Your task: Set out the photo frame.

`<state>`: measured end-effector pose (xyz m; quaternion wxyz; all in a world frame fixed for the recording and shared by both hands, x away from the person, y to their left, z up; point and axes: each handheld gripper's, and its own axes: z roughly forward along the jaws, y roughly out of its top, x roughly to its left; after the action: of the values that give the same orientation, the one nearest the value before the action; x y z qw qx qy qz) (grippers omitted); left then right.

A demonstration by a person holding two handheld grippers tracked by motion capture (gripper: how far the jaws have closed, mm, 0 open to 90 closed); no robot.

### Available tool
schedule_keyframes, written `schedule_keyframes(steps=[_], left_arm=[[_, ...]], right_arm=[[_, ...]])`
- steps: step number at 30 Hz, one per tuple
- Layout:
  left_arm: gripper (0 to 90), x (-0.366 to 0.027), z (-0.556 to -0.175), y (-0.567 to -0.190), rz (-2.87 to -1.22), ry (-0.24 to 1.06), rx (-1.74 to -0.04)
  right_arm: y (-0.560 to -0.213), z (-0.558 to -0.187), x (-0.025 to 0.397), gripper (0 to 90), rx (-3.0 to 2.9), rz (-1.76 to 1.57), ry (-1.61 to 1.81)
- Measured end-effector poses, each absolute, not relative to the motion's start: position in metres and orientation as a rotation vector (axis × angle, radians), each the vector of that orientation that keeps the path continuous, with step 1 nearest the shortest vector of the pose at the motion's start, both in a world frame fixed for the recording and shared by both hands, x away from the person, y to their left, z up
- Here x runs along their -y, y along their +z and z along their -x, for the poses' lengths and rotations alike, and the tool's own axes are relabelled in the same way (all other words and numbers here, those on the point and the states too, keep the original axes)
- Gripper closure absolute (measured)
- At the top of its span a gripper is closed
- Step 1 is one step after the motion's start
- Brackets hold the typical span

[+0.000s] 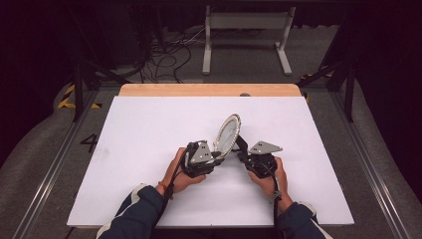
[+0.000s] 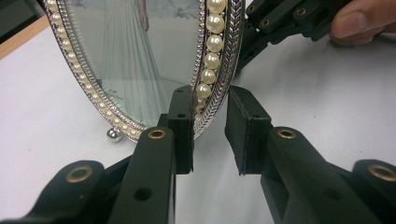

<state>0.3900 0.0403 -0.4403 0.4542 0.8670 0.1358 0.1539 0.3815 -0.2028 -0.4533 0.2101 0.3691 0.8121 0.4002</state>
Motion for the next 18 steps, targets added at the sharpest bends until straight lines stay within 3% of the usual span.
schedule_keyframes(steps=[18], left_arm=[[69.1, -0.055, -0.391, -0.433, -2.111, 0.353, -0.363]], right_arm=[[-0.447, -0.377, 0.203, 83.4, -2.258, -1.014, 1.152]])
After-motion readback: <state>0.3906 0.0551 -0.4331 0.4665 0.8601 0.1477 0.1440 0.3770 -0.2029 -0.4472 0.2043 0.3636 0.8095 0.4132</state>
